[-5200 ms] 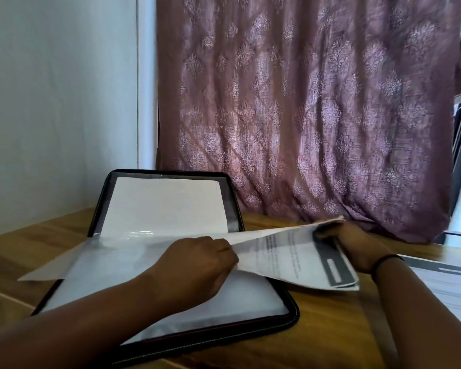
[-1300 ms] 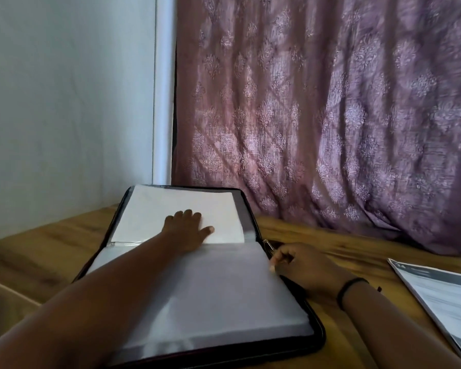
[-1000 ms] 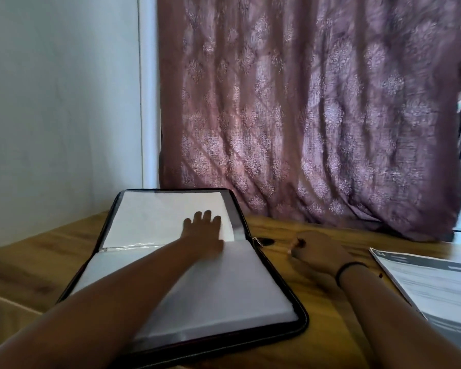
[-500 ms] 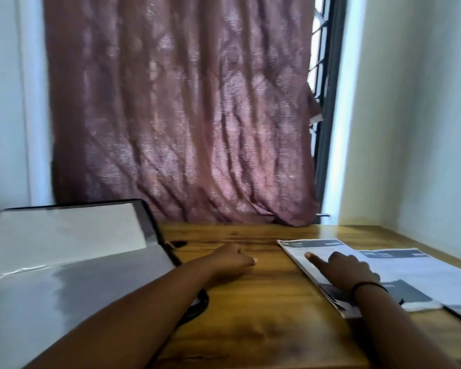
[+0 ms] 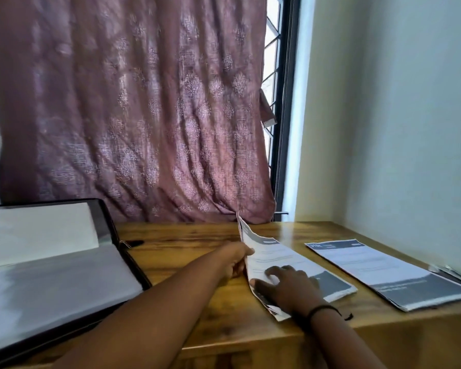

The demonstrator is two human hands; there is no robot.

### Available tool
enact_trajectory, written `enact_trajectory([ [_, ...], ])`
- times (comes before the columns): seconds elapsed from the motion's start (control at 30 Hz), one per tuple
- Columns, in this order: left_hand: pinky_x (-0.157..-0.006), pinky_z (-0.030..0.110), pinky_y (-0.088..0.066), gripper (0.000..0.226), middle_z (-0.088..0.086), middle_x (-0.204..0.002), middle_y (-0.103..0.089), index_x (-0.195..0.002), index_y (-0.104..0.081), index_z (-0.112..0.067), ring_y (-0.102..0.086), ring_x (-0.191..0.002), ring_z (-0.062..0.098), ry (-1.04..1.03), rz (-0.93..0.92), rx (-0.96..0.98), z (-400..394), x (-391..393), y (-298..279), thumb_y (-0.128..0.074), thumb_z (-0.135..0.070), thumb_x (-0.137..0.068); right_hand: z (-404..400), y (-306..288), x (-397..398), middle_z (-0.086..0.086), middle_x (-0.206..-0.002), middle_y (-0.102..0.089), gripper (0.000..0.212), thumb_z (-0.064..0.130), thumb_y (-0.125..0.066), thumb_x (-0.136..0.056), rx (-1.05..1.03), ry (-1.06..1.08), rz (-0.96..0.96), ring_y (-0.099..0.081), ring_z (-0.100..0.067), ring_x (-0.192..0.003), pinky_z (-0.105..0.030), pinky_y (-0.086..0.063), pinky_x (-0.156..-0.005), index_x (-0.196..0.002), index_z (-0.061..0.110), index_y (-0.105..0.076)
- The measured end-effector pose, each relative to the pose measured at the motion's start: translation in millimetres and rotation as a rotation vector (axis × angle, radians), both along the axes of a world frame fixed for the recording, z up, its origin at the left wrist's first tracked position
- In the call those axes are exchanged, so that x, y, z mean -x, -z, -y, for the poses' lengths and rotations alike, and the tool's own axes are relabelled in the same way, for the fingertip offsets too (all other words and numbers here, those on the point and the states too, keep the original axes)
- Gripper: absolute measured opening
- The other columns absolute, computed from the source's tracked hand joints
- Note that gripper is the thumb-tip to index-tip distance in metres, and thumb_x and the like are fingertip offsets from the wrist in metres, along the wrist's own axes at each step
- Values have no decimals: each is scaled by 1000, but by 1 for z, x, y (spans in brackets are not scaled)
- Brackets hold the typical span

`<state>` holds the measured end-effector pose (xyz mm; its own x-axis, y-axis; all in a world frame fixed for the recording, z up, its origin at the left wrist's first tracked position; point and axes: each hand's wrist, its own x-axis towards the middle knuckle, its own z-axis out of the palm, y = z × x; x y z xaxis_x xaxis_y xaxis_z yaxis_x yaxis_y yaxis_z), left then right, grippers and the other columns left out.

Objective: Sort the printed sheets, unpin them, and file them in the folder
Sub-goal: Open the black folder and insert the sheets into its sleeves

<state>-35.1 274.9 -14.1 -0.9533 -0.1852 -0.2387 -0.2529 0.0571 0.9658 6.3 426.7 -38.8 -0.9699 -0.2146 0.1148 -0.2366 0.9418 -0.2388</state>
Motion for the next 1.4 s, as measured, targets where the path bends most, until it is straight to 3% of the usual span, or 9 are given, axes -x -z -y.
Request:
enact_trajectory([
  [0.27,-79,37,-57,31,11,-117,-67,-118,-59,-8,-67,-95,28,-64,-315,332,60,-32,-15,-44,-1,-92,24,-21,-7,2,-130,-57,42,49,-62,-87,369,-176,5,-54,-13,-109,-28,-43,-93,-124,30,-54],
  [0.5,-86,30,-54,30,10,-105,-68,-104,-63,-8,-65,-93,20,91,-455,405,166,-86,-59,-48,14,-89,82,-86,-24,-12,-146,-37,73,36,-69,-82,374,-222,-761,-34,-34,-135,-47,-33,-108,-144,18,-35],
  [0.6,-85,24,-52,27,10,-106,-67,-110,-63,-4,-64,-95,17,158,-473,460,196,-108,-69,-51,10,-91,111,-123,-29,-3,-135,-54,73,40,-72,-80,342,-346,-471,-55,-25,-121,-44,-44,-102,-141,25,-35],
  [0.73,-81,20,-53,23,1,-95,-70,-103,-67,-10,-67,-85,7,98,-566,508,230,-132,-78,-56,5,-90,141,-141,-13,4,-92,-75,28,14,-79,-77,393,-618,33,-72,-12,-82,-31,-57,-81,-101,18,-67],
  [0.8,-83,25,-53,19,1,-95,-72,-101,-70,-14,-67,-89,11,-4,-623,637,252,-140,-82,-62,-2,-89,150,-142,-1,-3,-89,-76,26,-2,-72,-78,505,-687,254,-73,-15,-75,-21,-56,-64,-101,8,-68],
  [0.93,-77,19,-50,14,-2,-89,-70,-93,-73,-13,-64,-80,6,-178,-703,755,287,-146,-79,-65,-4,-86,175,-126,28,-27,-102,-70,31,-11,-63,-76,729,-673,742,-72,-32,-75,-34,-59,-56,-105,-3,-68],
  [1.17,-87,25,-45,28,4,-117,-65,-117,-64,-14,-60,-103,18,-422,-579,844,303,-127,-45,-62,-24,-91,222,-74,52,-18,-94,-74,27,-7,-66,-81,824,-638,622,-73,-25,-75,-27,-57,-58,-107,-3,-66],
  [1.27,-108,40,-31,74,6,-152,-27,-147,-27,-22,-32,-136,29,-526,-205,1120,300,-127,-25,-50,-61,-88,202,-62,90,-20,-95,-74,62,30,-92,-57,900,-527,451,-71,-34,-83,-41,-58,-78,-104,-4,-69],
  [1.4,-107,47,-27,92,6,-152,-25,-146,-27,-22,-28,-137,31,-403,130,1200,285,-127,-11,-31,-84,-77,152,-47,140,-29,-105,-67,59,14,-80,-69,1412,-245,427,-71,-34,-77,-50,-59,-64,-121,-5,-59],
])
